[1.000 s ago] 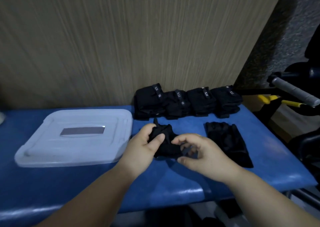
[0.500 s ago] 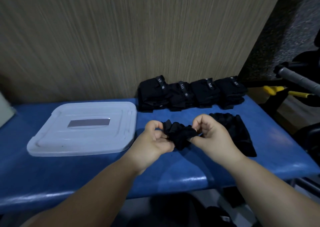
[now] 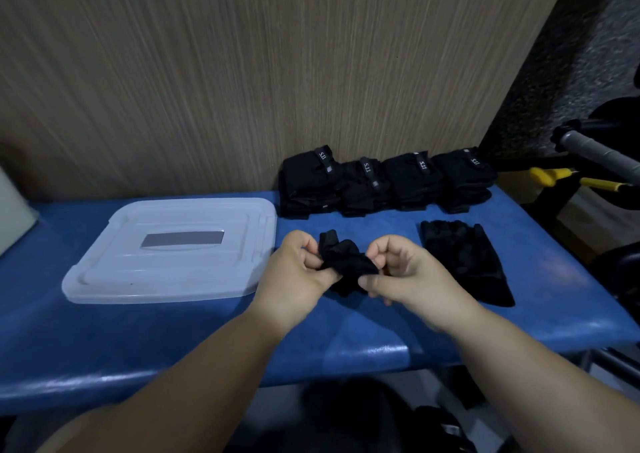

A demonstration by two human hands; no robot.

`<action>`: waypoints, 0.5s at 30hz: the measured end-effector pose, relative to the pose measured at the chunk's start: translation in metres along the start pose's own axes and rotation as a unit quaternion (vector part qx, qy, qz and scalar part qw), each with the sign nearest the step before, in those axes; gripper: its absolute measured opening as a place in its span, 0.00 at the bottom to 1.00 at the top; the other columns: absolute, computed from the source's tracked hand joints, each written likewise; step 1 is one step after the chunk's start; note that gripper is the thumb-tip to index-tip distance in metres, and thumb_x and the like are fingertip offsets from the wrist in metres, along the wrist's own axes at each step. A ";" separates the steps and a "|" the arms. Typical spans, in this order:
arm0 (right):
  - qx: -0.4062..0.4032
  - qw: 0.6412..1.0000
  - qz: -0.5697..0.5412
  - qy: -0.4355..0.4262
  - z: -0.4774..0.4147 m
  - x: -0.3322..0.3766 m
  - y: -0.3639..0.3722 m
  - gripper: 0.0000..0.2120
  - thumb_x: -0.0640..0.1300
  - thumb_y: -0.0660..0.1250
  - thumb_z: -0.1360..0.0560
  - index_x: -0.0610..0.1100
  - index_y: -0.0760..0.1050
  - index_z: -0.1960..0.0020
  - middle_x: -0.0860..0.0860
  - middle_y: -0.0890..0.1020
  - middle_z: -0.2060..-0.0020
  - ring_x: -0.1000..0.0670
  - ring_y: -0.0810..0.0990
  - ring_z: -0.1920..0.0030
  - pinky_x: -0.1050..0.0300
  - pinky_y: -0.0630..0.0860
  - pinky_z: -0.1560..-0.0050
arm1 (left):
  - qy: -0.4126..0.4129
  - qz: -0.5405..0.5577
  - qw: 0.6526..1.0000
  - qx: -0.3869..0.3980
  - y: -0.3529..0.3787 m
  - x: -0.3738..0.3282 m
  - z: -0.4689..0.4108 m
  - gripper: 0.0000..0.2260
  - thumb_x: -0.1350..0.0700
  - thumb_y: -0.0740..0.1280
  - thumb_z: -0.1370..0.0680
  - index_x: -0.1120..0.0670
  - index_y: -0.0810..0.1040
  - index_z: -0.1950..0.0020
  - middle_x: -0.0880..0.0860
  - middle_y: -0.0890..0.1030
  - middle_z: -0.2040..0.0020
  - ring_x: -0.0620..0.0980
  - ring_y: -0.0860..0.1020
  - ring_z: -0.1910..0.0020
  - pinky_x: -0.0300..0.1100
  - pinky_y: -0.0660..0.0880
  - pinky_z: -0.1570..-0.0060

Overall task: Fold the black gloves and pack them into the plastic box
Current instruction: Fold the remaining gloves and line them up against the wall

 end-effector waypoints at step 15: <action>-0.004 0.997 0.072 0.026 0.000 -0.004 -0.004 0.13 0.37 0.78 0.34 0.49 0.80 0.54 0.57 0.77 0.67 0.53 0.76 0.62 0.58 0.76 0.55 | 0.010 -0.106 0.992 -0.069 -0.014 -0.006 -0.001 0.09 0.57 0.68 0.27 0.52 0.68 0.63 0.48 0.71 0.73 0.41 0.66 0.77 0.30 0.64 0.77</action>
Point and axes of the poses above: each hand's wrist, its own z-axis away from the middle knuckle, its own y-axis out of the palm, x = y × z, the point moved 6 cm from there along -z, towards the middle knuckle
